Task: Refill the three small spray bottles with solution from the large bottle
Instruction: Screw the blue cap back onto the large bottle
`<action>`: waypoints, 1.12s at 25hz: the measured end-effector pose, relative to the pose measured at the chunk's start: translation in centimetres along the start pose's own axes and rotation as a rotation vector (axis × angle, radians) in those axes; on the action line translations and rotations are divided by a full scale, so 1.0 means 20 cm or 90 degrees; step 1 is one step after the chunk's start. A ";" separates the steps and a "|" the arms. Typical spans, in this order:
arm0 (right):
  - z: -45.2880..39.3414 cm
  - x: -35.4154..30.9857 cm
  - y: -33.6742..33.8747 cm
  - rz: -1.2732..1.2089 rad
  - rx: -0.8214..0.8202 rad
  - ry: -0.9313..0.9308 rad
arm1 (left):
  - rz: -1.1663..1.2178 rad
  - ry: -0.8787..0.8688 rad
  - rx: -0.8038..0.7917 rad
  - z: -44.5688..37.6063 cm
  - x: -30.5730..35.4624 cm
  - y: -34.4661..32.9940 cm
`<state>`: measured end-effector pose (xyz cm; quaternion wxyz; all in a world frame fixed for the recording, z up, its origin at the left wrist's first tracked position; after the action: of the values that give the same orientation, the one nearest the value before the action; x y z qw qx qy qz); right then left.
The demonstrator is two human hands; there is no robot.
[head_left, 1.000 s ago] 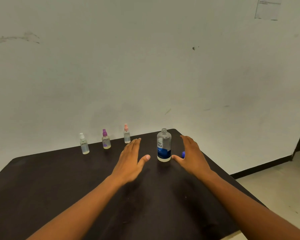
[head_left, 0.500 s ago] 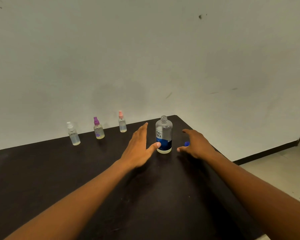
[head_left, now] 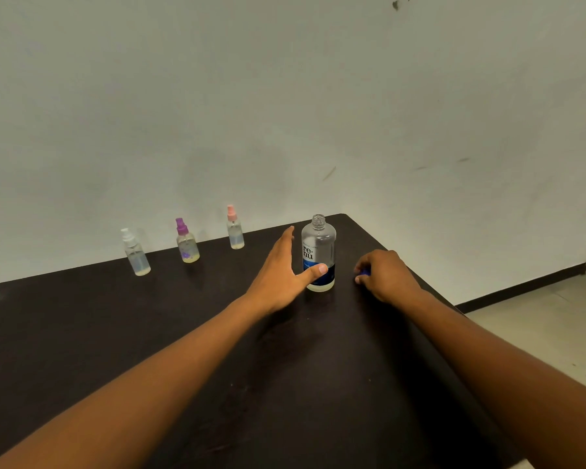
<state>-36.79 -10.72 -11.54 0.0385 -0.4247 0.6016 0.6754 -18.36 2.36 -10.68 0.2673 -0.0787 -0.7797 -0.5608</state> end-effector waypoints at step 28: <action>0.44 -0.43 0.23 -0.171 0.062 0.179 | 0.267 0.066 0.109 0.49 0.29 0.24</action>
<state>-38.53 -0.54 -3.31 0.0643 -0.5892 0.5707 0.5684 -24.50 12.10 -5.92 0.4232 -0.1868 -0.7764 -0.4281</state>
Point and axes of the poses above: each hand's wrist, its own z-axis away from the middle knuckle, its own y-axis out of the back of the hand, x = y × z, the point moved 4 cm from there along -z, towards the middle knuckle, and after that the axes turned 15 degrees about -z, right-handed, at the moved point
